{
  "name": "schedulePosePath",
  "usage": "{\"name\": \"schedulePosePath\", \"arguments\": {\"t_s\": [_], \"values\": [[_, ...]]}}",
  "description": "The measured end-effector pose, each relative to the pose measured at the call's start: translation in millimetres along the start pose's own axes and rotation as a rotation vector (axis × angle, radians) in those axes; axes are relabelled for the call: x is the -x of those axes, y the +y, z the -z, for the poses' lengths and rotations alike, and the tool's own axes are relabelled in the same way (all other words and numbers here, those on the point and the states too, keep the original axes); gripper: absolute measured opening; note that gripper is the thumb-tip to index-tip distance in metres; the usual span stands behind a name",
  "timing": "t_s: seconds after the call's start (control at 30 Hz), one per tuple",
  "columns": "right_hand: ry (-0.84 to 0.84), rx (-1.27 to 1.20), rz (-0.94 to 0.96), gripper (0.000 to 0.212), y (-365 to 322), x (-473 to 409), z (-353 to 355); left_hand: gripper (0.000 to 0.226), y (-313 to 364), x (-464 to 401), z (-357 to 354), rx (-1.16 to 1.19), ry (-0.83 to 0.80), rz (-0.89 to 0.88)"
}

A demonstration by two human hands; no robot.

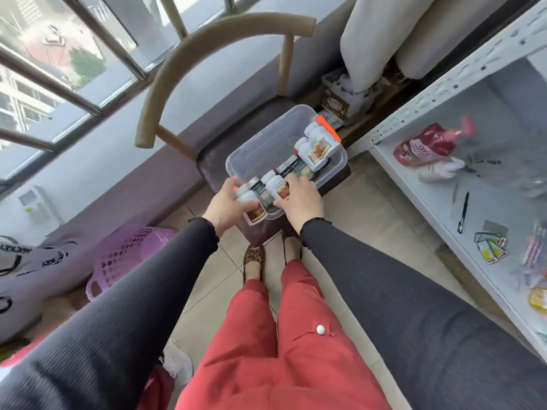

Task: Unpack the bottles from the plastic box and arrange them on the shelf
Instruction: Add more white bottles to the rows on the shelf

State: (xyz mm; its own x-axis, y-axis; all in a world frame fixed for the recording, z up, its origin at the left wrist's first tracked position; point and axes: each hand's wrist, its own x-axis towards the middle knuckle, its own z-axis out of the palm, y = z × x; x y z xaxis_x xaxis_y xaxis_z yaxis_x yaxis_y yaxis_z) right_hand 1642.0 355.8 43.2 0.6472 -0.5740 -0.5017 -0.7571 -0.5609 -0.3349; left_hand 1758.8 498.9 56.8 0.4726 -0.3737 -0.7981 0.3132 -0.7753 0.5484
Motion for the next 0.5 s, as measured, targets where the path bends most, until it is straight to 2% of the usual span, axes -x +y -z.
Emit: {"name": "schedulePosePath", "arguments": {"t_s": [0.1, 0.23, 0.4, 0.5], "values": [[0.094, -0.032, -0.064, 0.052, -10, 15, 1, 0.051, 4, 20, 14, -0.056, -0.026, -0.084], [0.069, -0.145, -0.107, 0.052, -10, 12, -6, 0.054, 10, 21, 21, -0.046, -0.047, -0.085], [0.184, -0.500, -0.167, 0.051, 14, 53, 33, 0.079, 42, 33, 11, -0.041, -0.114, -0.166], [0.303, -0.699, -0.219, 0.046, 45, 90, 75, 0.065, 87, 50, -19, -0.131, -0.195, -0.258]]}}
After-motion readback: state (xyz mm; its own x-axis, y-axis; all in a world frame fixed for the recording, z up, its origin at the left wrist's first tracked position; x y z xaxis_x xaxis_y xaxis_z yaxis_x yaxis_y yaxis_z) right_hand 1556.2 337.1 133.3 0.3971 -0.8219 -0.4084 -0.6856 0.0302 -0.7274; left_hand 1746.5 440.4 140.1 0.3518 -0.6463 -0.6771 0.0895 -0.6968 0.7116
